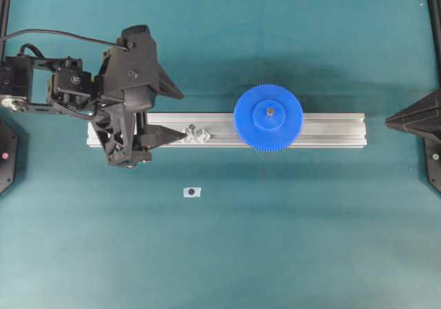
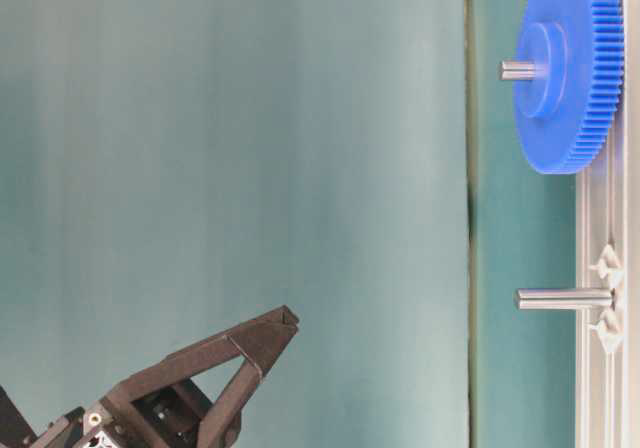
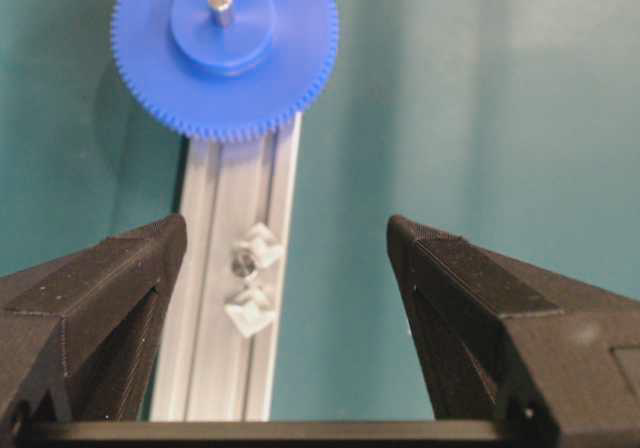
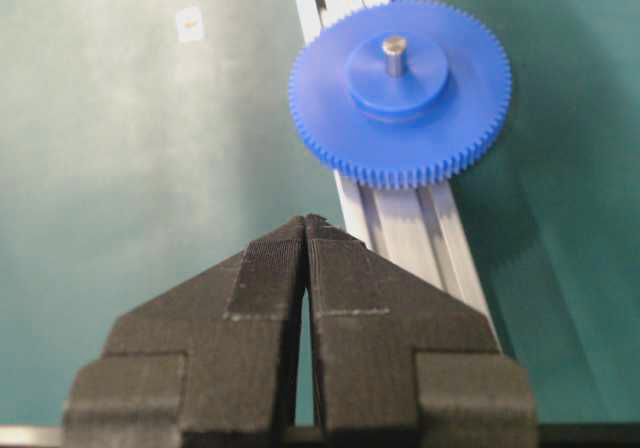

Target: Find the location of the shaft and insert the large gear.

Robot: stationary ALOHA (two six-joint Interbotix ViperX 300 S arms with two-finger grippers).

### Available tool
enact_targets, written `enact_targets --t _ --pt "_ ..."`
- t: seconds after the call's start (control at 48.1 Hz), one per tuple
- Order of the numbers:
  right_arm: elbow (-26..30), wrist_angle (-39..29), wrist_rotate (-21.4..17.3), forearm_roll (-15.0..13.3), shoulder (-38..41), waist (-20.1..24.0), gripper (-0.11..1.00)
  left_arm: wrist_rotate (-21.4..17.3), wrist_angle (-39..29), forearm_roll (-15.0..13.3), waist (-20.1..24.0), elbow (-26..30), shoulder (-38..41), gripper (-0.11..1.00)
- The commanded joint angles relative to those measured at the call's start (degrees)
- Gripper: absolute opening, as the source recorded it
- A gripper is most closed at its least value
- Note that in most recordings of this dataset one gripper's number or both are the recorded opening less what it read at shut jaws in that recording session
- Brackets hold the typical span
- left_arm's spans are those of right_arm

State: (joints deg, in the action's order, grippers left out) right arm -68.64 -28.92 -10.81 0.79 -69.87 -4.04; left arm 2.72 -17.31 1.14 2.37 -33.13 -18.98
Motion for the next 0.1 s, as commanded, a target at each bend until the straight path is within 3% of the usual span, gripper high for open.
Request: enact_targets --t 0.0,0.083 --pt "0.53 0.35 -0.53 0.09 0.44 -0.18 0.04 0.18 0.35 0.09 -0.26 0.70 -0.79 0.82" --pt "0.53 0.26 -0.53 0.09 0.44 -0.18 0.04 0.18 0.35 0.09 -0.26 0.70 -0.79 0.82"
